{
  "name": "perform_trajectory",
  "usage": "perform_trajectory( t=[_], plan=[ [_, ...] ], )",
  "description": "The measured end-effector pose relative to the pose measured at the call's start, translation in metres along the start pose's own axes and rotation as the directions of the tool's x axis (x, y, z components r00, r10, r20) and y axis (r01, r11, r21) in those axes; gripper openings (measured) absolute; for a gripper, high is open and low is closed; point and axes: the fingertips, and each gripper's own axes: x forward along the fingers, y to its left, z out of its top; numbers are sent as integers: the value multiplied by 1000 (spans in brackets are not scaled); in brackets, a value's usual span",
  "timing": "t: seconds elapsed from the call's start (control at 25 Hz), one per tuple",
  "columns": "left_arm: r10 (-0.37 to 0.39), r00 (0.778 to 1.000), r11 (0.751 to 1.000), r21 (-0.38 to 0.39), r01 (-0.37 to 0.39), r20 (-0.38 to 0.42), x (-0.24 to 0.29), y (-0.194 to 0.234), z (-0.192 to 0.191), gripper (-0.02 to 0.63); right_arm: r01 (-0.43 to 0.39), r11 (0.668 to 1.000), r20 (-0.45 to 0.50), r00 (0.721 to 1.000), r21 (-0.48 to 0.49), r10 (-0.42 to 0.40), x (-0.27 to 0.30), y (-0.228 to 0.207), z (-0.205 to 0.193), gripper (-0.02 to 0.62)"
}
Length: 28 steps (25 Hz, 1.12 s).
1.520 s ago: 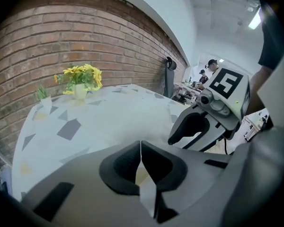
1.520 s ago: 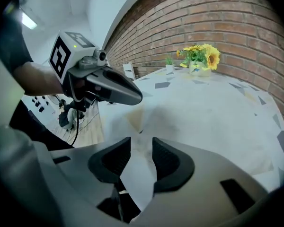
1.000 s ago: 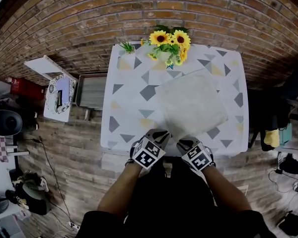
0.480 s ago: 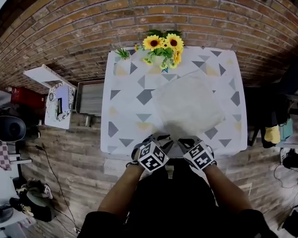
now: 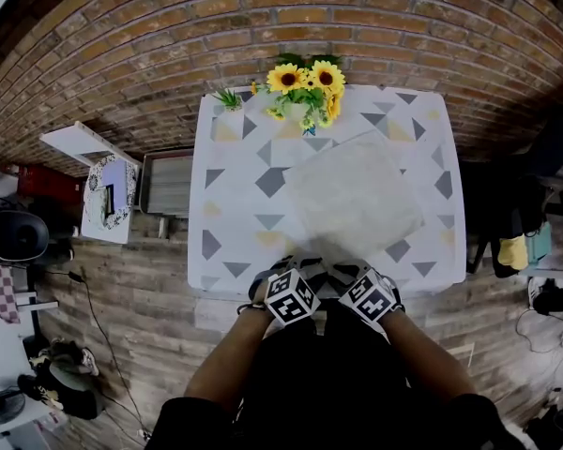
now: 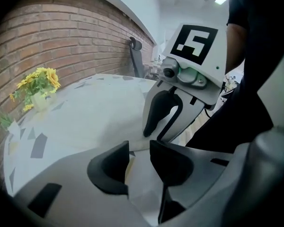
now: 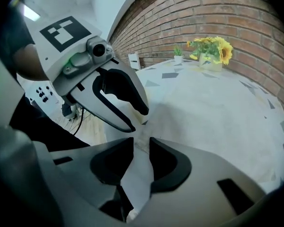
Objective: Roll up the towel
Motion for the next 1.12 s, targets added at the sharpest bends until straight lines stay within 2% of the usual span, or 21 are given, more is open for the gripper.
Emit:
perform_trajectory(
  t=[0.16,0.24,0.4,0.48,0.56,0.72,0.92,1.04,1.12],
  plan=[
    [3,1000,1000,-11,-3,-8,0,4,-4,135,14,1000,-15,1000,-7,-14,5,-4,-4,84],
    [14,1000,1000,1,-14,-18,0,7,-5,135,13,1000,-2,1000,-2,-13,2,-5,1,34],
    [76,996,992,102,-71,-37,1,13,-1,140,8,1000,35,999,23,-9,-9,-10,14,17],
    [95,995,983,163,-87,-39,3,13,3,143,-4,999,49,999,44,2,-13,-12,18,17],
    [87,995,979,188,-78,-39,6,11,5,143,-10,999,45,999,37,8,-15,-13,18,17],
    [52,997,983,176,-42,-52,8,8,2,143,-21,1000,29,999,5,21,-14,-11,13,31],
    [16,998,980,200,-2,-68,11,-1,0,143,26,999,45,999,35,-27,-13,-25,15,17],
    [9,998,982,190,3,-65,11,-1,-2,143,-15,1000,43,999,1,15,-14,-19,17,23],
    [9,998,985,173,3,-65,10,0,-6,143,-61,998,23,998,-25,61,-13,-10,14,83]
  ],
)
